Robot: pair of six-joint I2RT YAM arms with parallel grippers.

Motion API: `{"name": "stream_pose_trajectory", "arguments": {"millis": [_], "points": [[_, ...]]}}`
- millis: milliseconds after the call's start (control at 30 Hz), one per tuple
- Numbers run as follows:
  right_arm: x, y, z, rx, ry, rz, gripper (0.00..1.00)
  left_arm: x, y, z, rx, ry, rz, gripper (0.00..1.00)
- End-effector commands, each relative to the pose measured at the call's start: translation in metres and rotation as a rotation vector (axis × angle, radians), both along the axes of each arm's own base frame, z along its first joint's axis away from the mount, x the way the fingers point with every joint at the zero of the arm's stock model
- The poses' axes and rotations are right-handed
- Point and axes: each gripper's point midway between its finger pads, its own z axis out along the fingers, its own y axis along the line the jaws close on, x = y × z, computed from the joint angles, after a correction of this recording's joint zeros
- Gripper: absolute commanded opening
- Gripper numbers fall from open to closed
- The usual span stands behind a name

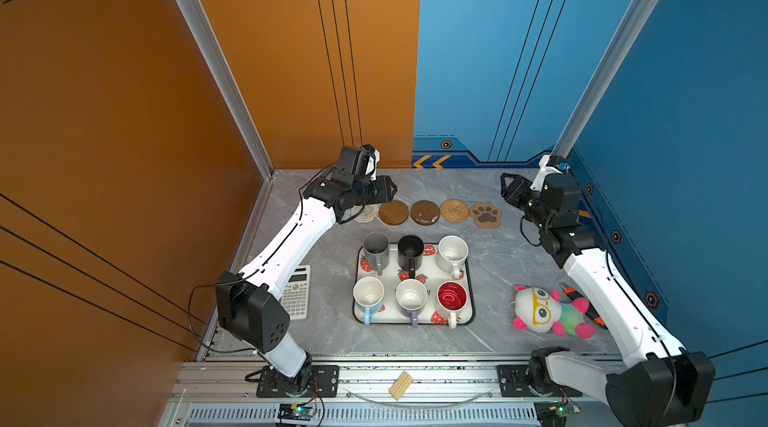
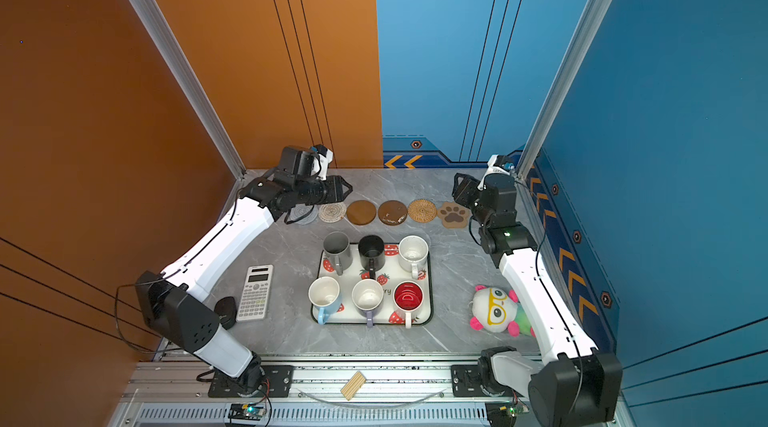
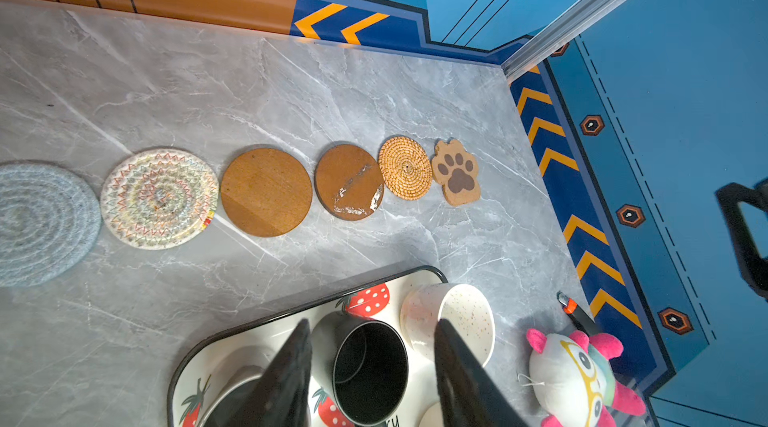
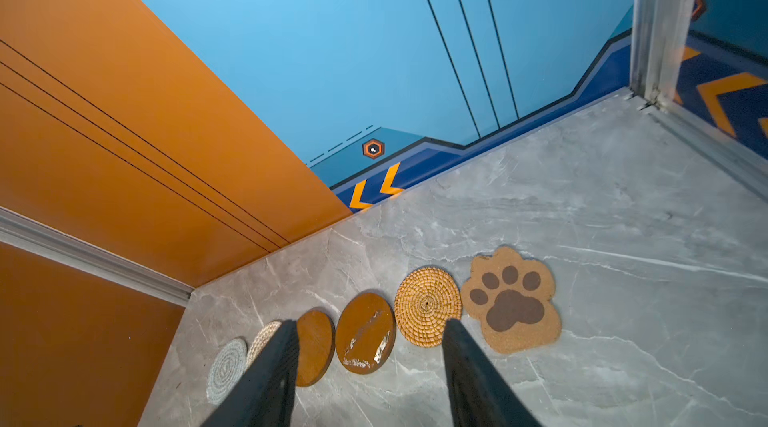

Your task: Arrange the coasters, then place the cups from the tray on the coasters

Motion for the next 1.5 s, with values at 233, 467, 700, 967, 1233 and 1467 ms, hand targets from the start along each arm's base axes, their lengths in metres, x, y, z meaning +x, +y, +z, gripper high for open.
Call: {"name": "stream_pose_trajectory", "arguments": {"millis": [233, 467, 700, 967, 1233, 1467], "points": [[-0.048, -0.004, 0.035, 0.019, -0.136, -0.416, 1.0, -0.002, -0.005, 0.042, -0.044, -0.113, 0.023, 0.49], [-0.048, 0.041, 0.04, 0.359, -0.362, -0.109, 1.0, -0.01, -0.001, 0.049, -0.064, -0.143, 0.055, 0.48], [-0.085, 0.075, 0.032, -0.109, -0.181, 0.083, 0.69, -0.038, 0.019, 0.023, -0.026, -0.151, 0.1, 0.49], [-0.124, 0.081, -0.068, -0.407, 0.341, 0.217, 0.68, -0.069, 0.034, -0.01, -0.083, -0.205, 0.147, 0.49], [-0.155, 0.088, -0.143, -0.424, 0.637, 0.317, 0.65, -0.087, 0.042, -0.019, -0.023, -0.274, 0.121, 0.53], [-0.173, 0.104, -0.178, -0.443, 0.729, 0.361, 0.65, -0.09, 0.053, -0.032, 0.067, -0.262, 0.127, 0.54]]}}
